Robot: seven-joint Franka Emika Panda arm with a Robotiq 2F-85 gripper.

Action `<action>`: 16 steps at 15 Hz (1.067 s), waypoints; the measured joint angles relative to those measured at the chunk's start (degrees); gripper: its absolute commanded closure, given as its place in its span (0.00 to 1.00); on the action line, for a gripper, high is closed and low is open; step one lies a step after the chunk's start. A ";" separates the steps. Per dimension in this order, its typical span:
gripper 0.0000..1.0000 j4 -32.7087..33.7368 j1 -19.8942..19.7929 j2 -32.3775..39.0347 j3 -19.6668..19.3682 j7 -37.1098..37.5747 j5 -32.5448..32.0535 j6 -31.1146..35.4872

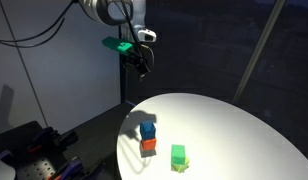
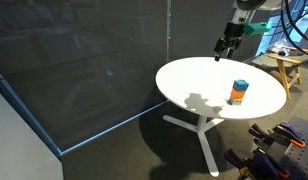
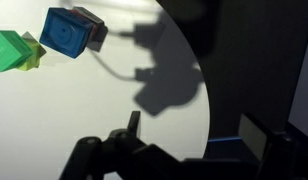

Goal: Put the blue block on the orange block

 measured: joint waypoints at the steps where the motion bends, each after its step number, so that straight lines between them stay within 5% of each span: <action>1: 0.00 -0.25 0.15 -0.87 0.12 -0.32 0.00 -1.24; 7: 0.00 -2.72 0.83 -8.00 0.48 -1.31 -0.36 -8.32; 16: 0.00 -6.79 0.94 -17.18 0.52 -1.73 -0.74 -10.17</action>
